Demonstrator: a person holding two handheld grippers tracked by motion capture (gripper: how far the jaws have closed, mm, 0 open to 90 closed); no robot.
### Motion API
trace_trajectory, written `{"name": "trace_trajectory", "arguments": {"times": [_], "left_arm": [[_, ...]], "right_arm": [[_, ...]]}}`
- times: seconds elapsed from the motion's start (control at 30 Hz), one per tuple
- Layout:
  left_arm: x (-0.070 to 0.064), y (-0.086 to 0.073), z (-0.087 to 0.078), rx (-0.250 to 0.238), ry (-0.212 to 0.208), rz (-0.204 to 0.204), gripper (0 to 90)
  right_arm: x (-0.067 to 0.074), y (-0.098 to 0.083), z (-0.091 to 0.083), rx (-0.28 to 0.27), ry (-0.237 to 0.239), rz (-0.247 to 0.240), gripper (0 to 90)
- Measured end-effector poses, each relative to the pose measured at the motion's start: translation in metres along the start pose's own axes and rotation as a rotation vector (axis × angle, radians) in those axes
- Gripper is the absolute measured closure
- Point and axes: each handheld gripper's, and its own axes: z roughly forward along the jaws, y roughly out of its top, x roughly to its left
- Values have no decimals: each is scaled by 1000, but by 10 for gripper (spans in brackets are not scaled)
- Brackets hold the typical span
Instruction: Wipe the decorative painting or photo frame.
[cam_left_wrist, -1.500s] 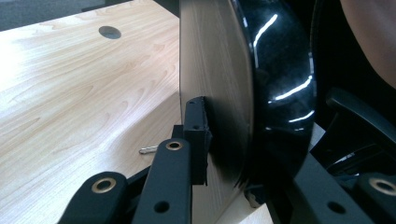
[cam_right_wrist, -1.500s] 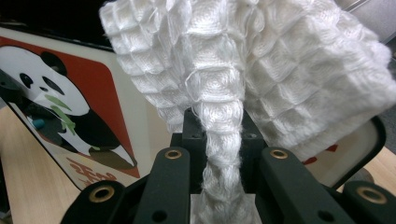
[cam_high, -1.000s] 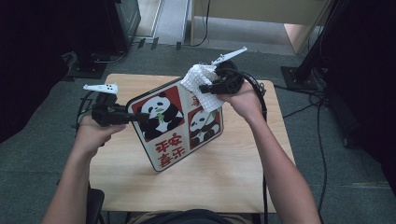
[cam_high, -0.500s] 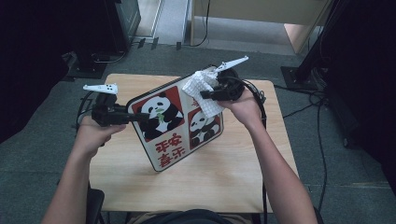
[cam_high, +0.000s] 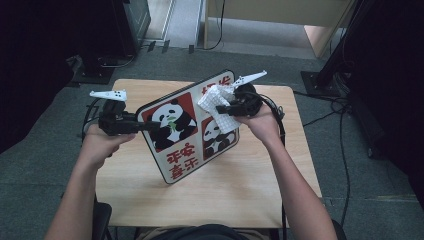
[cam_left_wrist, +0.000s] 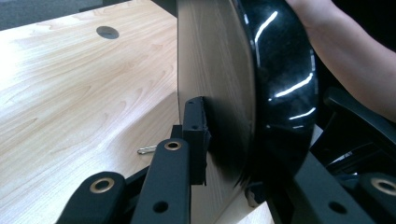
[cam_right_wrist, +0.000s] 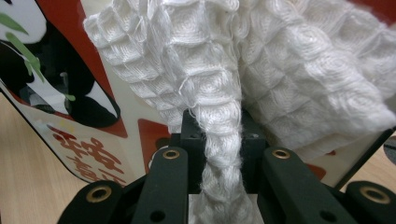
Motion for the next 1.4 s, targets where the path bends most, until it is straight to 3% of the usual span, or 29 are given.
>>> {"name": "trace_trajectory", "arguments": {"times": [0.7,1.27,1.4], "left_arm": [[1,0,0,2,-7,-3,760],[1,-1,0,3,-11,-4,756],[2,-1,0,4,-14,-5,754]], "right_arm": [[-3,-37,17,3,11,-5,776],[-7,-64,31,16,64,31,772],[-8,-73,36,46,66,41,769]]}}
